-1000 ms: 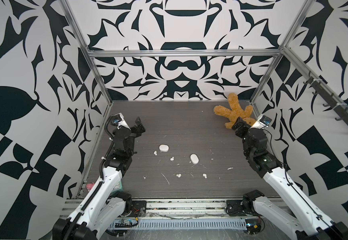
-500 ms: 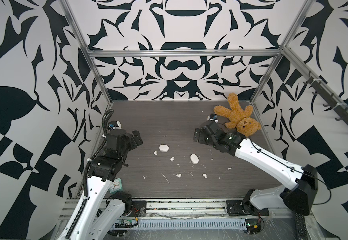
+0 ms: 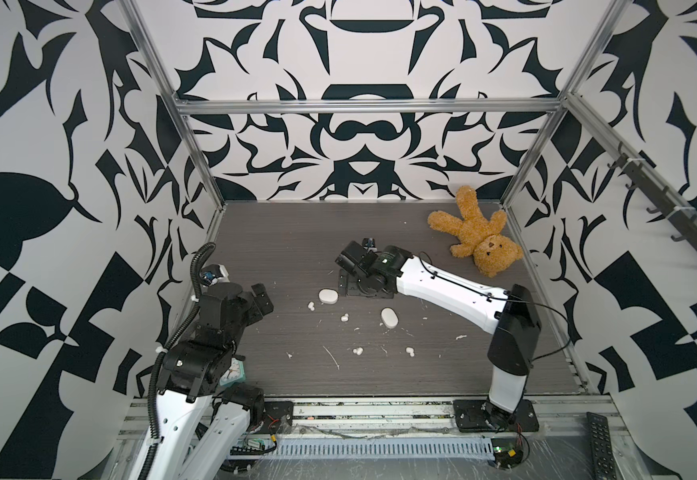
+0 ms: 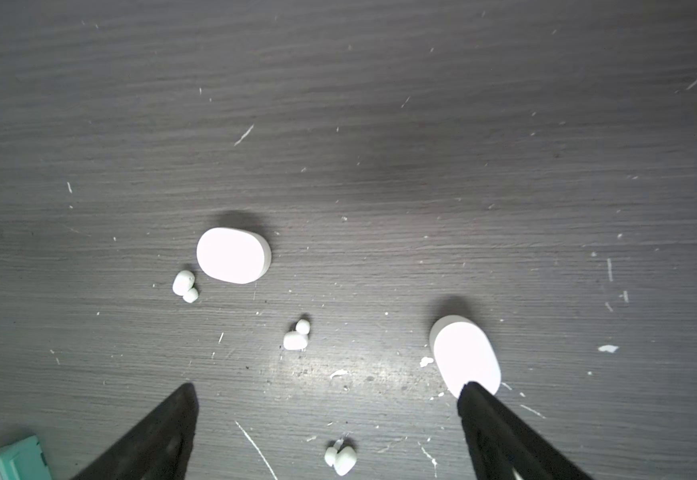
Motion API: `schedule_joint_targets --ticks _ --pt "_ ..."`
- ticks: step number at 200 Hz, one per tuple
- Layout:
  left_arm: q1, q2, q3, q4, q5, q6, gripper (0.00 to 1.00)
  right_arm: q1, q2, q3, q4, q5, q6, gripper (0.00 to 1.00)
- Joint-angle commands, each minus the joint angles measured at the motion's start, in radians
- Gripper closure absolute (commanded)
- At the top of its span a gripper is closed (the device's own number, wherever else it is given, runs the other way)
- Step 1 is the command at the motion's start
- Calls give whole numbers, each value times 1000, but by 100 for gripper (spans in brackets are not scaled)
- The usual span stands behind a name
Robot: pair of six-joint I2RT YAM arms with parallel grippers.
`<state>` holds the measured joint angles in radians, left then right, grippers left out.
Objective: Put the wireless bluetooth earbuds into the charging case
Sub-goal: 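Reach the right gripper over the nearer white charging case while the left arm rises, then lower the right gripper and close it on the white charging case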
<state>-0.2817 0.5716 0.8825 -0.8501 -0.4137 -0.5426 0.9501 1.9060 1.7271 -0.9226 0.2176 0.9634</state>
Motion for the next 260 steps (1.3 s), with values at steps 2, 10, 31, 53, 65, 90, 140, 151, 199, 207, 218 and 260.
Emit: schedule_joint_targets --ticks 2,10,31,53,65,90,140,151,199,207,218,260 --pt "-4 -24 -20 -37 -66 -12 1 7 68 130 -95 -72 51 0" --pt "-4 -26 -23 -32 -56 -13 1 8 115 185 -127 -81 61 0" --pt "-4 -18 -27 -27 -30 -13 1 12 242 369 -220 -113 55 0" --pt "-4 -7 -25 -27 -11 -13 1 15 360 549 -309 -117 64 0" --pt "-4 -6 -25 -25 -1 -12 1 15 408 619 -341 -118 69 0" --pt "-5 -12 -28 -21 13 -10 1 15 479 723 -362 -130 74 1" --pt "-5 -19 -30 -18 25 -10 1 13 550 799 -354 -170 80 1" --pt "-5 -20 -31 -17 26 -10 1 13 567 799 -340 -179 79 1" --pt "-5 -22 -32 -14 36 -8 1 11 622 828 -305 -210 51 11" --pt "-5 -22 -33 -15 35 -8 1 10 627 828 -299 -211 48 13" --pt "-5 -27 -33 -12 36 -8 1 8 638 828 -298 -210 47 13" --pt "-5 -30 -33 -13 36 -8 1 4 659 834 -288 -190 38 16"
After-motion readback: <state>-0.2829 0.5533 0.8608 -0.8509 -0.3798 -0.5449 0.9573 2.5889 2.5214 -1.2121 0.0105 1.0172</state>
